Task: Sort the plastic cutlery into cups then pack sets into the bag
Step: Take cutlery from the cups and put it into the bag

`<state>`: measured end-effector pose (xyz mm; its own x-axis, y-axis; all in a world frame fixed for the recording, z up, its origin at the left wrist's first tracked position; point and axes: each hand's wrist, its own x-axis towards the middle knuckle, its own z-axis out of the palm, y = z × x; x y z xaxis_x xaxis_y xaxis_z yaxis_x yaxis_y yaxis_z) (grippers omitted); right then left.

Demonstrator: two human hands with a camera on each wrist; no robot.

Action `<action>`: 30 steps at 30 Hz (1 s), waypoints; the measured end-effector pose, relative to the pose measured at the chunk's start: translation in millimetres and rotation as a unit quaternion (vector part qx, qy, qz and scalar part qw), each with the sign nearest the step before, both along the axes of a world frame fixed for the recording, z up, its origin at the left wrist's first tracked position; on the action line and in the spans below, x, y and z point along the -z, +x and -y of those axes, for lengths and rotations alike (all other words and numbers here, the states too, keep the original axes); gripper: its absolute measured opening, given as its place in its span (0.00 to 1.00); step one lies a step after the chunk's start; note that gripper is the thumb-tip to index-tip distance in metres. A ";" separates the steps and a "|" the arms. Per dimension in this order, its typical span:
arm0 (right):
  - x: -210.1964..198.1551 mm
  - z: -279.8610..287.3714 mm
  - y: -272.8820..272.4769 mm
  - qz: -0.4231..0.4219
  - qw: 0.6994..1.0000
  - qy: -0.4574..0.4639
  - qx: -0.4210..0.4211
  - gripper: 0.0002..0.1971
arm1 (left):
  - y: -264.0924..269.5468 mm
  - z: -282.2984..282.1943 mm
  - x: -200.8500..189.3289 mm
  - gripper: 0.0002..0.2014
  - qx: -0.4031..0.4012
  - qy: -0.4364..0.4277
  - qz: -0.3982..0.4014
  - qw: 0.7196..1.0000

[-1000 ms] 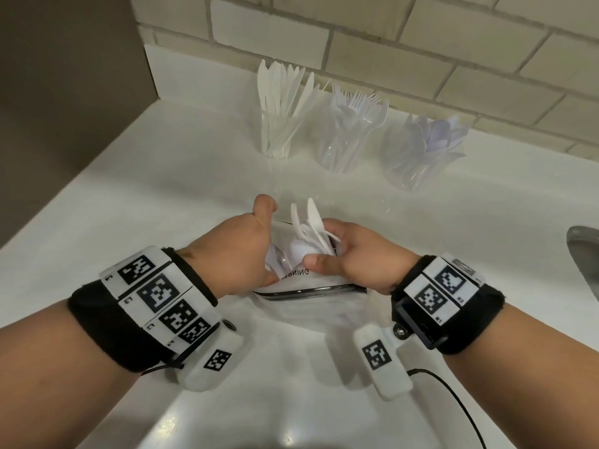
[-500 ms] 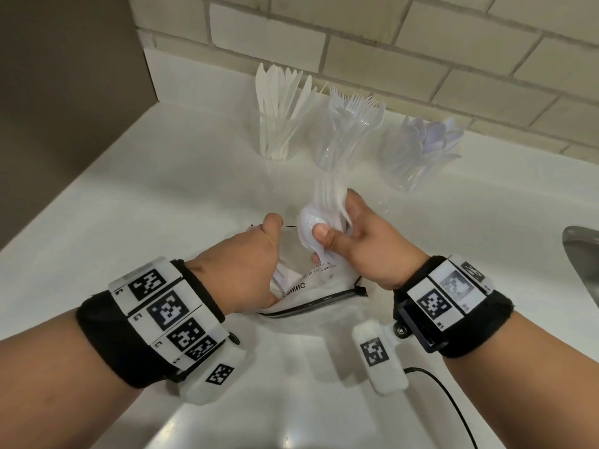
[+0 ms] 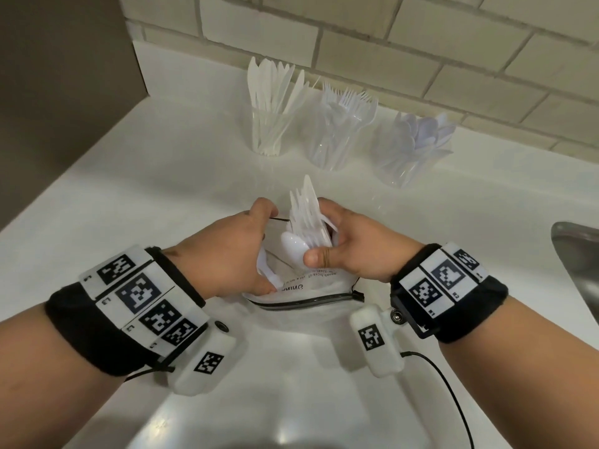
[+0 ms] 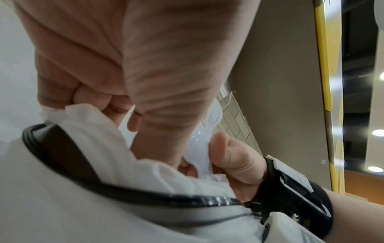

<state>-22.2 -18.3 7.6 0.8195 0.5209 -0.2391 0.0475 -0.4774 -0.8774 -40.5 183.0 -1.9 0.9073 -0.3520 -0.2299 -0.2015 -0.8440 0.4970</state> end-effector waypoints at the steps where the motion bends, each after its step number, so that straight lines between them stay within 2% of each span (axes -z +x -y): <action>1: -2.3 -1.1 -0.1 -0.004 1.000 0.016 0.002 0.32 | 0.0 -0.3 -1.0 0.48 0.002 -0.001 0.002 1.000; 5: -11.7 -4.6 0.8 0.001 0.998 0.057 0.002 0.31 | 0.4 -0.7 -4.1 0.48 0.009 0.011 0.002 1.000; 12: -25.3 1.3 4.4 0.002 0.999 0.033 -0.028 0.25 | 2.3 -2.8 -10.5 0.50 0.002 0.016 -0.006 1.000; 16: -28.9 3.5 5.0 0.033 0.994 0.103 0.031 0.19 | 2.3 -2.4 -12.9 0.49 0.007 0.021 -0.001 1.000; 18: -31.0 0.9 5.3 0.056 0.984 0.150 0.078 0.19 | 1.2 -1.1 -12.2 0.48 0.012 0.030 0.001 0.999; 22: -36.8 -2.9 8.5 0.045 0.942 0.286 0.170 0.29 | -2.8 0.3 -5.4 0.48 0.029 0.039 -0.008 0.999; 25: -47.5 -2.6 9.8 0.057 0.911 0.349 0.213 0.27 | -3.4 -0.3 -3.2 0.47 0.035 0.041 -0.023 0.998; 27: -59.1 0.2 10.6 0.081 0.896 0.375 0.225 0.22 | 0.5 -3.0 -7.6 0.40 0.015 0.019 -0.027 0.999; 29: -73.7 3.4 11.7 0.111 0.885 0.391 0.226 0.19 | 7.5 -7.1 -15.9 0.19 -0.059 -0.075 0.032 0.995; 30: -80.7 4.3 12.3 0.122 0.881 0.399 0.223 0.19 | 10.9 -9.2 -21.5 0.08 -0.117 -0.150 0.062 0.980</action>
